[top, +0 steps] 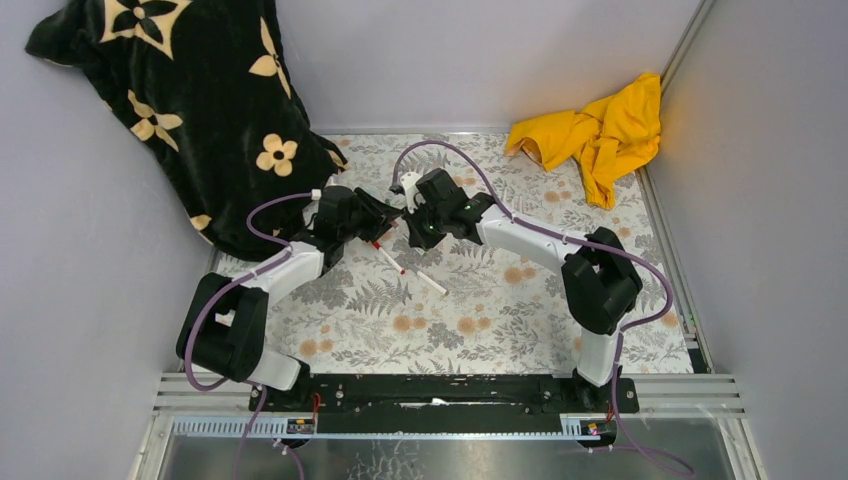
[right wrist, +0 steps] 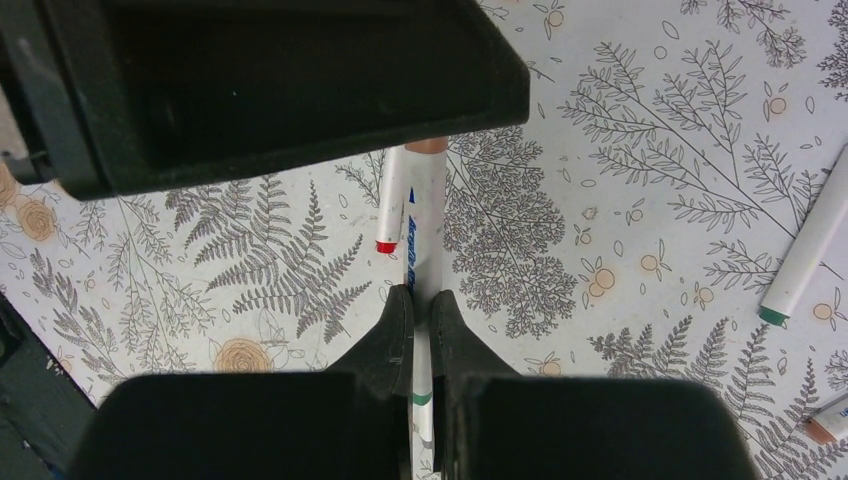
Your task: Open the pen caps
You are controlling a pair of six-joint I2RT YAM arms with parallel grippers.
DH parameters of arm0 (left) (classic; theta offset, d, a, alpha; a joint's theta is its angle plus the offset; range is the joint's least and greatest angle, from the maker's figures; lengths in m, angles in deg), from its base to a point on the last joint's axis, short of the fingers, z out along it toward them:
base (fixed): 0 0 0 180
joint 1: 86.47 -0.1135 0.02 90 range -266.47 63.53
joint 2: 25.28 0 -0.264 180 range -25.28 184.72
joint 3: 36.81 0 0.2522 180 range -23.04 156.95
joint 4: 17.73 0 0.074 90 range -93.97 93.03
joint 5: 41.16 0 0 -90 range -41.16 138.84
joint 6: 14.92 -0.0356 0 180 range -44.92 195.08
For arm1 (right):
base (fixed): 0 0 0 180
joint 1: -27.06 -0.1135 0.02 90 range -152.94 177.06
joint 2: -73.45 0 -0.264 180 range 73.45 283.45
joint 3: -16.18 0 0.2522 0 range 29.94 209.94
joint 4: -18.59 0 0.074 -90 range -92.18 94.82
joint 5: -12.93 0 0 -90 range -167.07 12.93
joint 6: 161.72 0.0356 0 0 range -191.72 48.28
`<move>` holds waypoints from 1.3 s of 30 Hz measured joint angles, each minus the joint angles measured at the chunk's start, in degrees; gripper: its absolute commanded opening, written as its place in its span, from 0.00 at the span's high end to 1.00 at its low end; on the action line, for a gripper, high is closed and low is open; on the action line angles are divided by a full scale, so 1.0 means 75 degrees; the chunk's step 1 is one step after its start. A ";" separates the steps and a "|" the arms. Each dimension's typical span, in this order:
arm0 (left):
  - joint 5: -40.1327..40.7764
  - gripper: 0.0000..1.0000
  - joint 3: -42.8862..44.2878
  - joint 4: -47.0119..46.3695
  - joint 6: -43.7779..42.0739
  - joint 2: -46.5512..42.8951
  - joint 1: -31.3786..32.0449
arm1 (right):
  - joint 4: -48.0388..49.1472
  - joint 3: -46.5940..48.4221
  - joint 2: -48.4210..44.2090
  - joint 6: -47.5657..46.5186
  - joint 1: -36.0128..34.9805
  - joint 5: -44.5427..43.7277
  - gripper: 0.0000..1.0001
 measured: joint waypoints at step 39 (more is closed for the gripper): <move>-0.0490 1.00 0.0000 -0.0443 -0.0052 0.0297 0.0157 | 0.0344 -0.0452 -0.0428 0.0321 0.0181 0.0201 0.73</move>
